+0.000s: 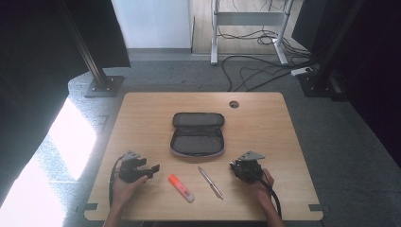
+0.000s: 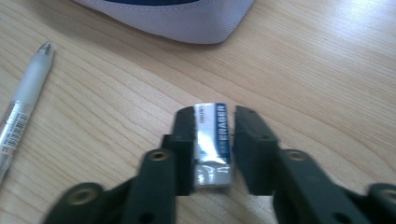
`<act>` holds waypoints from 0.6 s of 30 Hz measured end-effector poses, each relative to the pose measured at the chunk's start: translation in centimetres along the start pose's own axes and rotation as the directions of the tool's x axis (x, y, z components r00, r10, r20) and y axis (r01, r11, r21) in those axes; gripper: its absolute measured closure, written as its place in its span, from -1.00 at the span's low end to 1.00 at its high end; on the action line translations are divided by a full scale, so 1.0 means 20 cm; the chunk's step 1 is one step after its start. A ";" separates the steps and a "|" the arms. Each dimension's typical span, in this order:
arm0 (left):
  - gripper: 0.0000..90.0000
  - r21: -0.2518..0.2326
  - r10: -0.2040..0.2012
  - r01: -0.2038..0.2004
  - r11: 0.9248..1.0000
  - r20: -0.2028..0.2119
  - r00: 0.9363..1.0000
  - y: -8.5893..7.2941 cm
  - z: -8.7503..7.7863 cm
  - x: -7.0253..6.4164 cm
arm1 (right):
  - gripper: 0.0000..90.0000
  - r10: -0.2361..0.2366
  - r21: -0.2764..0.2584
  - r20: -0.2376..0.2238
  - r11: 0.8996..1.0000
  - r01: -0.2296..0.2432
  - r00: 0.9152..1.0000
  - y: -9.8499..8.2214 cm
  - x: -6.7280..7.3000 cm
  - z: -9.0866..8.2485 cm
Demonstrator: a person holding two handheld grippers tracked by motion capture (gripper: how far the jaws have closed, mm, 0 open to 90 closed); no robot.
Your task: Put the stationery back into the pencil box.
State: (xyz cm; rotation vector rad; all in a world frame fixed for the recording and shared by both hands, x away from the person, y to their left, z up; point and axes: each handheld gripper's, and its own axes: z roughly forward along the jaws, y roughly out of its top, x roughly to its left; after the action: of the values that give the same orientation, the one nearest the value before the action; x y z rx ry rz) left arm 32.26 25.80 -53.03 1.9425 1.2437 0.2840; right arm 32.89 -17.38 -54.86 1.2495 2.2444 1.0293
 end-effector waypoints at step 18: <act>-0.38 -0.003 -0.007 0.007 1.000 -0.003 1.000 0.00 -0.01 0.01 | 0.61 0.028 -0.085 -0.033 0.996 -0.031 0.999 0.04 -0.01 -0.11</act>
State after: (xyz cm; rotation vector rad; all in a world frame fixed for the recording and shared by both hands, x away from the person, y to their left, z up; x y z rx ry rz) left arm 32.25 26.04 -52.99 1.9357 1.2509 0.2856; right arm 32.07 -18.17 -52.85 1.2422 2.1869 1.1511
